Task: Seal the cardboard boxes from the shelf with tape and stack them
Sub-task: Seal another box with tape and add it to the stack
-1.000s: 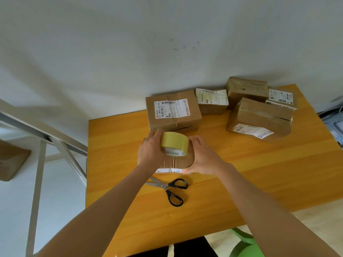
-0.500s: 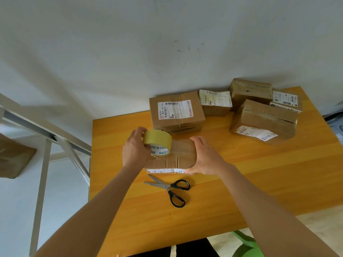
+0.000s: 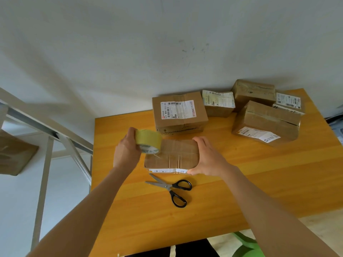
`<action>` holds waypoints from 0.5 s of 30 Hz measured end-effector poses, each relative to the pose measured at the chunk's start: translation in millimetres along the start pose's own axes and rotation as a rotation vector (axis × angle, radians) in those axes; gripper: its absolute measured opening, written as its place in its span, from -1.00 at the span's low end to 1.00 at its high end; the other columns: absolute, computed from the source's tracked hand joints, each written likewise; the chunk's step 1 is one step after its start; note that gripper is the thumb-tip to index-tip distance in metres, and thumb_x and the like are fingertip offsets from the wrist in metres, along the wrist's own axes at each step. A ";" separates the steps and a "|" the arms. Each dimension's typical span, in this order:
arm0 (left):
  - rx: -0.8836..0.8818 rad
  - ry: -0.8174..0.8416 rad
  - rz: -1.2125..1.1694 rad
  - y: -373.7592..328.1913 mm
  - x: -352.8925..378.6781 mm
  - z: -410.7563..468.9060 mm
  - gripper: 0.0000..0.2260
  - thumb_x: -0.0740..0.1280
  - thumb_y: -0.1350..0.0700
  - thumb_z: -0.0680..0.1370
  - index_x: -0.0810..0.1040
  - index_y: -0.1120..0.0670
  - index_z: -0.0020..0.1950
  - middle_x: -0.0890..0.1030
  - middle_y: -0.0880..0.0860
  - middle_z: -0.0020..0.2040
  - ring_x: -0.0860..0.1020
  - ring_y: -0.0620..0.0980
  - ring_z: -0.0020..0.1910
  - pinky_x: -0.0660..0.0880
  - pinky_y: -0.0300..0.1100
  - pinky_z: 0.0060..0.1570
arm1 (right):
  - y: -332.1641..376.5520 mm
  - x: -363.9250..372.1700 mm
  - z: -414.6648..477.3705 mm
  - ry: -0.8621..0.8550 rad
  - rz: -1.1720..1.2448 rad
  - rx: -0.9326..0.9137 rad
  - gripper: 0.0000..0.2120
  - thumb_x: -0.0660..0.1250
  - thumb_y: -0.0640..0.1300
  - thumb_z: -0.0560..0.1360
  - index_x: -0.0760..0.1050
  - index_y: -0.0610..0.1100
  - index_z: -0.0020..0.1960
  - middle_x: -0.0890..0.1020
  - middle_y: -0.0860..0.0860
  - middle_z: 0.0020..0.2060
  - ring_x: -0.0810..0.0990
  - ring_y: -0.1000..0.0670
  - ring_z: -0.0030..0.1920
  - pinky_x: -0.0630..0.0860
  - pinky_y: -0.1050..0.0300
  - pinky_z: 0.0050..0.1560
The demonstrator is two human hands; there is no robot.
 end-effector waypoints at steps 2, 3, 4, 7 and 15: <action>0.117 0.004 0.131 2.5 -11.5 0.6 -0.72 0.26 0.42 0.46 0.40 0.21 0.13 0.52 0.15 -0.13 0.47 0.17 -0.39 0.33 -0.14 -0.49 | 0.1 -0.4 0.3 0.003 0.001 -0.001 0.06 0.61 0.17 0.15 0.07 -0.01 0.45 0.20 0.07 0.32 0.35 0.00 0.25 0.48 0.01 0.17; 0.154 0.014 0.199 3.8 -14.8 0.2 -0.72 0.27 0.42 0.46 0.41 0.22 0.14 0.51 0.17 -0.10 0.44 0.16 -0.43 0.30 -0.15 -0.51 | -0.2 -0.5 0.3 0.003 0.001 -0.001 0.05 0.61 0.16 0.16 0.07 -0.01 0.45 0.20 0.07 0.32 0.35 0.00 0.26 0.48 0.00 0.17; 0.173 0.024 0.250 5.4 -16.8 -0.3 -0.71 0.29 0.42 0.46 0.41 0.22 0.14 0.50 0.18 -0.07 0.40 0.13 -0.47 0.26 -0.18 -0.53 | -0.1 -0.1 0.0 0.005 -0.001 -0.001 0.05 0.61 0.16 0.16 0.07 -0.01 0.45 0.20 0.07 0.33 0.35 0.00 0.26 0.48 0.00 0.18; 0.219 0.045 0.307 4.7 -18.3 -1.8 -0.69 0.31 0.43 0.44 0.42 0.24 0.15 0.49 0.20 -0.06 0.30 0.09 -0.52 0.23 -0.21 -0.55 | 0.1 0.6 -0.5 0.003 -0.008 0.002 0.06 0.61 0.16 0.16 0.07 -0.01 0.45 0.20 0.06 0.34 0.35 0.00 0.26 0.47 0.01 0.18; 0.045 0.023 0.184 27.5 -19.7 -2.1 -0.68 0.31 0.43 0.41 0.46 0.27 0.15 0.51 0.24 -0.04 0.53 0.27 -0.23 0.39 -0.05 -0.41 | 0.0 1.4 0.9 0.004 -0.010 0.014 0.06 0.62 0.16 0.16 0.06 0.01 0.44 0.18 0.08 0.33 0.36 0.02 0.24 0.48 0.05 0.13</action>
Point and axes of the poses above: each hand's wrist, its own z-axis towards the middle knuckle, its own x-axis out of the palm, y = z × x, the point moved 8 cm from there along z, towards the middle knuckle
